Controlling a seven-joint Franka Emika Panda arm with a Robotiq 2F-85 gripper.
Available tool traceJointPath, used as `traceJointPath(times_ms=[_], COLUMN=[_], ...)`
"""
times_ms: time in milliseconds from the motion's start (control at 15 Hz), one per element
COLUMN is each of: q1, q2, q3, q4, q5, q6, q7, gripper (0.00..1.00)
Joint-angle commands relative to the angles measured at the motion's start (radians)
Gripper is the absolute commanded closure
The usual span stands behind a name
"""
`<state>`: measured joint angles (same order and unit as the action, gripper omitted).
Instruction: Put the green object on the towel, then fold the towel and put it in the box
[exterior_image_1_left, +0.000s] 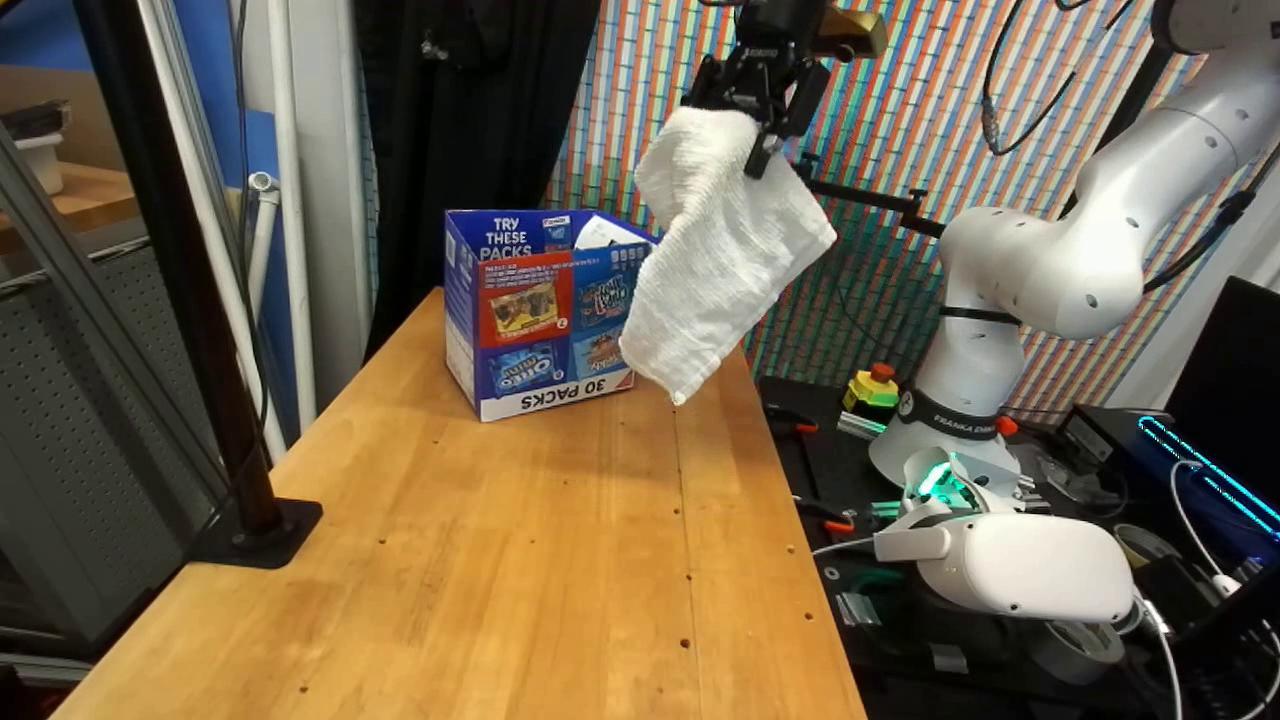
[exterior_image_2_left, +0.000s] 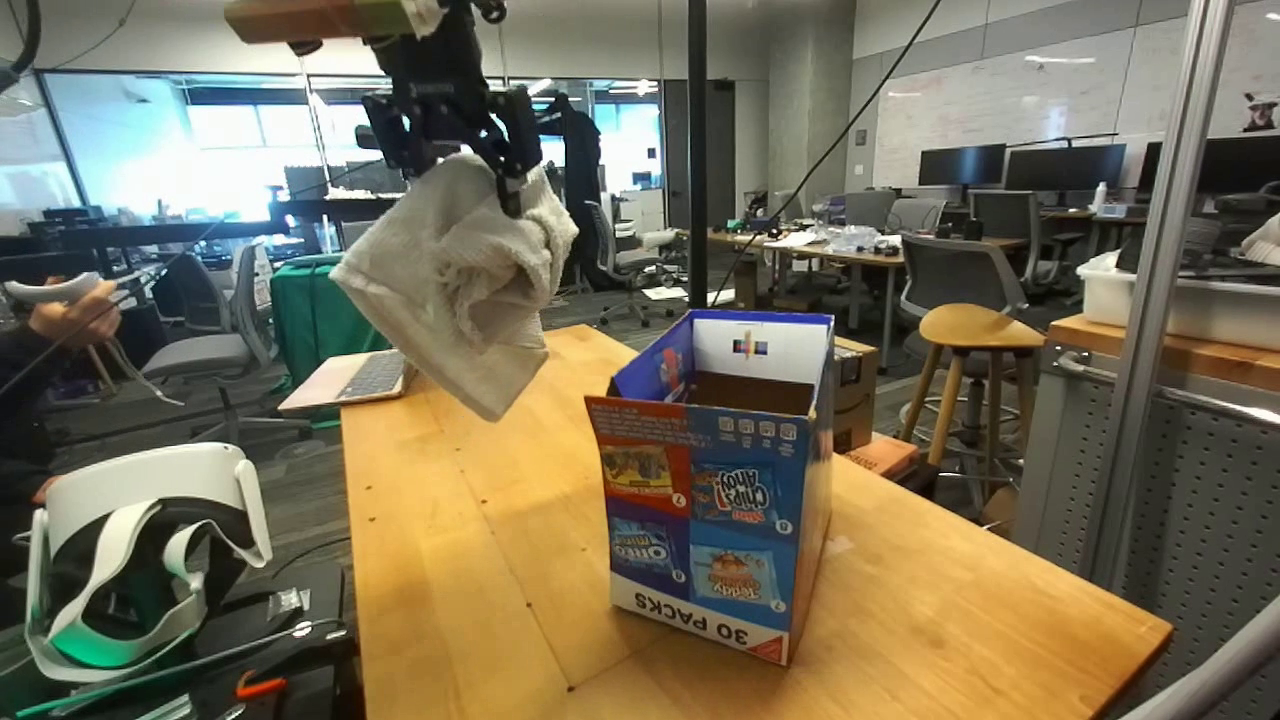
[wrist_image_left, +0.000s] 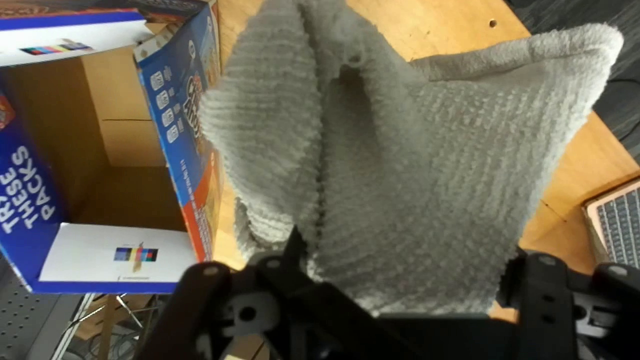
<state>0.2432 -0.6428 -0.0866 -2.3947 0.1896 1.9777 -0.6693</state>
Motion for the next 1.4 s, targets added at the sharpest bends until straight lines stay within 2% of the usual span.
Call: traceJointPath(times_ms=[0,200,333,733,1133,1333], q1=[-0.015,-0.045,-0.074,-0.141,-0.166,-0.167], q2=[0.005,0.024,0.056,0.218,0.461,0.534], q3=[-0.049,-0.047,-0.017,0.061,0.093,0.104], q4=[0.145,0.252,0.326,0.492,0.580,0.553], q5=[0.036,0.015,-0.023,-0.240,-0.383,-0.433], q6=[-0.096,-0.100,-0.058,0.082,0.191,0.228], q7=[0.001,0.058,0.120,0.247,0.290,0.295], gripper=[0.47,0.47,0.47,0.47,0.47,0.47])
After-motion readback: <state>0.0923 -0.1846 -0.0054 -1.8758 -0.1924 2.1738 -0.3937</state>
